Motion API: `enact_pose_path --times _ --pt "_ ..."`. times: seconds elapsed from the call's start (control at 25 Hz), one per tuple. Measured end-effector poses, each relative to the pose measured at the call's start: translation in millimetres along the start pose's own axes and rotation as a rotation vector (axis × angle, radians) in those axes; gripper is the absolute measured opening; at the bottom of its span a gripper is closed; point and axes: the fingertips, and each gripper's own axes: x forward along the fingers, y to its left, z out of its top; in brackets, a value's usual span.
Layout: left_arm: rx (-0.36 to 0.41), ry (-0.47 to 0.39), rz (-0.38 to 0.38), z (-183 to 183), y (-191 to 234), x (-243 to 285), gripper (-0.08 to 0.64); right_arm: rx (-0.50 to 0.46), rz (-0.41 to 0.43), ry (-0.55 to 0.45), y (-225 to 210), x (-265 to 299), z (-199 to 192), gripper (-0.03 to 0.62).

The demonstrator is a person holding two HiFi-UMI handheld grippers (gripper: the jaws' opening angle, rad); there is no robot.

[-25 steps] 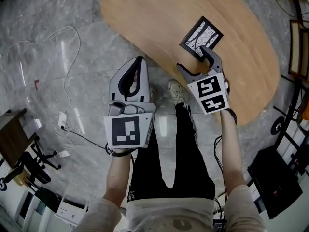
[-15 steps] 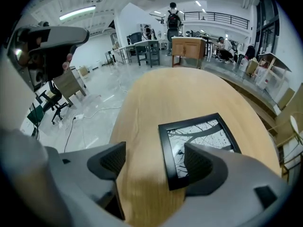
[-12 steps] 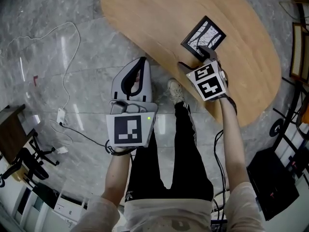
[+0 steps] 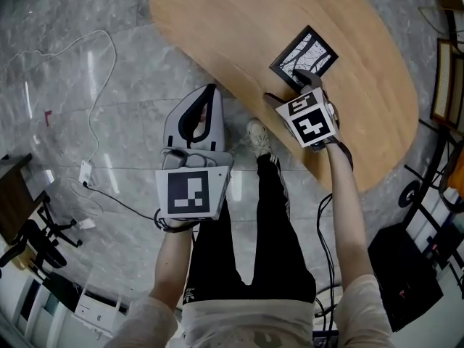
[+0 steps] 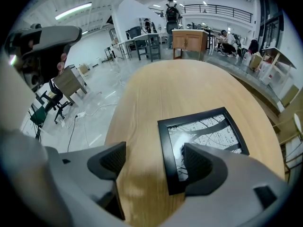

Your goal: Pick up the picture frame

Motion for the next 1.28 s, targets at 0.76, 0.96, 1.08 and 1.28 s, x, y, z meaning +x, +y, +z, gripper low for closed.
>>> enact_pose_path --times 0.76,0.96,1.08,1.28 --pt "-0.003 0.015 0.037 -4.6 18.5 -13.3 0.008 0.040 -0.019 0.000 6.0 -0.4 -0.3 0.374" --pt "-0.019 0.014 0.047 -6.1 25.8 -17.2 0.008 0.047 -0.004 -0.002 18.5 1.5 2.1 0.374" --pt "-0.010 0.020 0.048 -8.6 28.4 -21.2 0.008 0.038 0.007 -0.001 28.9 1.3 1.6 0.374" --pt "-0.018 0.015 0.055 -9.9 33.0 -24.2 0.008 0.033 0.019 -0.001 41.0 3.0 1.3 0.374"
